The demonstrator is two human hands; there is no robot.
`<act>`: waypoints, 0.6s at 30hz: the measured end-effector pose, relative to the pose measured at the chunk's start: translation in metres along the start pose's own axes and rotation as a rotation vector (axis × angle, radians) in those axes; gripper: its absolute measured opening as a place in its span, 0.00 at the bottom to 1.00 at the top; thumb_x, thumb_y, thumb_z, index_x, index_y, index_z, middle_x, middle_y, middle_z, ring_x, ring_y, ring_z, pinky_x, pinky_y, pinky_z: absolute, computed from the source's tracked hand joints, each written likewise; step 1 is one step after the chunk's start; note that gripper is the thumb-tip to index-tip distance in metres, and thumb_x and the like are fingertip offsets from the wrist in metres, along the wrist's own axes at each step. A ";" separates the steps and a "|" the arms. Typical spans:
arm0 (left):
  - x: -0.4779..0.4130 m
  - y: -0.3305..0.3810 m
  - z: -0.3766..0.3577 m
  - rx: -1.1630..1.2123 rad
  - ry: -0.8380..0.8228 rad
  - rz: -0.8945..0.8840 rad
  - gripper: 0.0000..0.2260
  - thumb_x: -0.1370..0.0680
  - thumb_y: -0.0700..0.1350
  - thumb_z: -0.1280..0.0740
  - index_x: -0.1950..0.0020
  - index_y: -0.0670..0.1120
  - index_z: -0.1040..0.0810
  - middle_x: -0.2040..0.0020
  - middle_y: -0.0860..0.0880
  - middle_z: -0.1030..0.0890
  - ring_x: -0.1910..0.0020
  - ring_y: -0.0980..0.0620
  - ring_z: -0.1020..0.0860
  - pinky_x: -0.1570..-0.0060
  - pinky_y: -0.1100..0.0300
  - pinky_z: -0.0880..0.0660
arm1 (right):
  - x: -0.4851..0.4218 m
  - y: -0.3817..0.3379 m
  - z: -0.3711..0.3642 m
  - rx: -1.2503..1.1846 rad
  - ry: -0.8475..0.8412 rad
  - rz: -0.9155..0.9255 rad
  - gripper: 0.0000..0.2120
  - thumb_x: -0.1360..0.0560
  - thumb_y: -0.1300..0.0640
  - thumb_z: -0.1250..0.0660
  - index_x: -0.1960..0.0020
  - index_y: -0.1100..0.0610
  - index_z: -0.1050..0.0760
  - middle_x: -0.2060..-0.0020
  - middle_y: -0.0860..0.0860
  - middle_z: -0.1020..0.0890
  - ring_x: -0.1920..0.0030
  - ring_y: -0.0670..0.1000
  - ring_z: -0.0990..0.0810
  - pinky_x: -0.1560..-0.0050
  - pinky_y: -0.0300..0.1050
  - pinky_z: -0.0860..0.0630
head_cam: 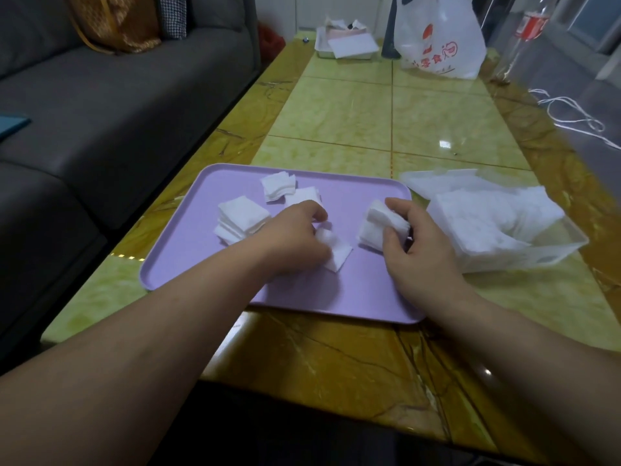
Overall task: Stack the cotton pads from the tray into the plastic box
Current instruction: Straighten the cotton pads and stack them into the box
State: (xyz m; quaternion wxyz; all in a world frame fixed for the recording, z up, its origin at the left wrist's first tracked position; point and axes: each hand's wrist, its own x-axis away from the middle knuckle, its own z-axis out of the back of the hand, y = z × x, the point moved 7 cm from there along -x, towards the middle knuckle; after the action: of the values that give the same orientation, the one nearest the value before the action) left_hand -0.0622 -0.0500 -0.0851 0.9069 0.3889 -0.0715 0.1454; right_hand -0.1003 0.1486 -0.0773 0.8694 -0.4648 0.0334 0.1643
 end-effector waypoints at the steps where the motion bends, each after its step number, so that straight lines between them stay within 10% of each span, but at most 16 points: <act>1: 0.002 0.001 -0.001 0.008 -0.024 0.000 0.15 0.28 0.45 0.29 0.43 0.56 0.22 0.55 0.52 0.19 0.57 0.49 0.19 0.61 0.59 0.23 | 0.000 0.000 0.000 0.002 0.003 -0.003 0.19 0.18 0.58 0.38 0.28 0.48 0.29 0.38 0.39 0.25 0.38 0.43 0.25 0.37 0.39 0.29; 5: 0.006 0.011 0.008 0.072 -0.004 -0.094 0.05 0.26 0.42 0.28 0.61 0.47 0.21 0.68 0.53 0.24 0.70 0.56 0.26 0.72 0.67 0.32 | -0.003 0.006 0.002 -0.058 0.019 -0.045 0.18 0.19 0.57 0.34 0.30 0.46 0.27 0.42 0.39 0.21 0.44 0.45 0.20 0.37 0.44 0.24; 11: 0.019 0.026 -0.002 0.372 -0.242 -0.224 0.05 0.22 0.45 0.26 0.49 0.45 0.15 0.63 0.51 0.20 0.66 0.57 0.26 0.68 0.66 0.31 | -0.011 0.015 -0.001 -0.352 -0.080 -0.156 0.16 0.24 0.63 0.26 0.38 0.53 0.21 0.45 0.50 0.14 0.44 0.48 0.15 0.38 0.52 0.19; 18: 0.012 0.022 -0.006 0.377 -0.054 -0.199 0.05 0.24 0.45 0.24 0.52 0.45 0.16 0.61 0.45 0.15 0.64 0.55 0.23 0.62 0.58 0.27 | -0.005 0.003 -0.007 -0.458 -0.240 -0.143 0.15 0.25 0.63 0.24 0.40 0.56 0.18 0.51 0.51 0.12 0.48 0.50 0.13 0.46 0.50 0.17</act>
State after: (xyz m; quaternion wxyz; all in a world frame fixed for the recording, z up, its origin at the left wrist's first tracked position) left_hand -0.0577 -0.0292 -0.0715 0.8259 0.5604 -0.0285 0.0556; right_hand -0.1054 0.1434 -0.0821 0.7486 -0.6279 -0.1409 0.1596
